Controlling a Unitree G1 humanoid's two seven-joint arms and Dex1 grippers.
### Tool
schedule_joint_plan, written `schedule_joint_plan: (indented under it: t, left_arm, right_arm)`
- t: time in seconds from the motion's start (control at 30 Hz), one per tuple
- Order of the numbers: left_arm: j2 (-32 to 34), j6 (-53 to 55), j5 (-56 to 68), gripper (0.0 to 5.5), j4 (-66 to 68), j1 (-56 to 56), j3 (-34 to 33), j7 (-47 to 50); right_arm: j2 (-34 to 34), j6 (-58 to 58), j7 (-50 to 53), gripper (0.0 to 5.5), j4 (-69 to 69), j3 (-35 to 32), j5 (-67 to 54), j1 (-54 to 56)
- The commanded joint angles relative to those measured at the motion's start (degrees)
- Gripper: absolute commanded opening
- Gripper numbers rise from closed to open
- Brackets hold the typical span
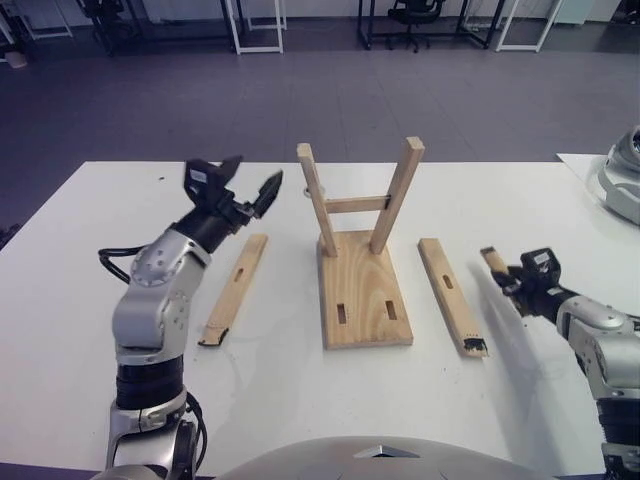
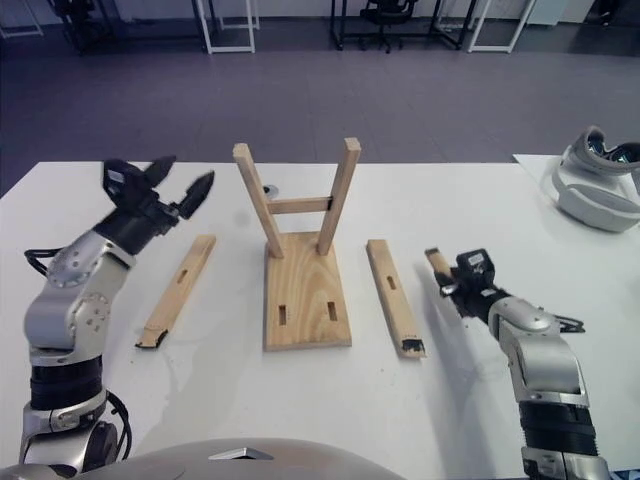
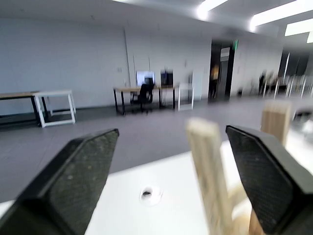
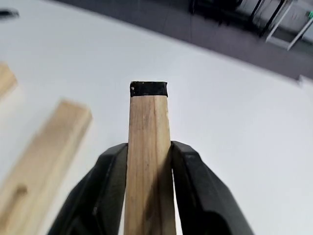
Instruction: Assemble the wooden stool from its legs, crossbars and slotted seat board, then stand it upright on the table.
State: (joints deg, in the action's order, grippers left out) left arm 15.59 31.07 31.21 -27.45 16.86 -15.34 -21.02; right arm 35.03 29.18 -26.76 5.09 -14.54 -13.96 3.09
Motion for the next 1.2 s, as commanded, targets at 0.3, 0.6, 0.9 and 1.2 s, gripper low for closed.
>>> schedule_joint_plan:
  t: [0.3,0.6,0.9,1.2]
  left_arm:
    - [-9.8,9.8,32.8,3.61,2.3,22.8,2.6,16.4]
    - [-8.9,10.2,35.5,1.94,2.3,21.7,4.6,17.3]
    - [-8.4,10.2,37.2,0.57,2.8,21.8,5.8,17.5]
    - [6.5,11.4,34.9,0.40,0.4,10.5,-3.5,12.6]
  right_arm:
    - [-11.0,-32.8,1.1,1.32,14.7,22.7,15.8,31.8]
    - [-13.2,-32.1,0.6,1.32,15.1,23.4,15.7,30.9]
    - [-16.5,-29.6,0.9,1.32,16.4,23.9,14.3,30.6]
    - [-15.8,-19.6,0.3,2.80,21.0,21.1,10.3,19.5]
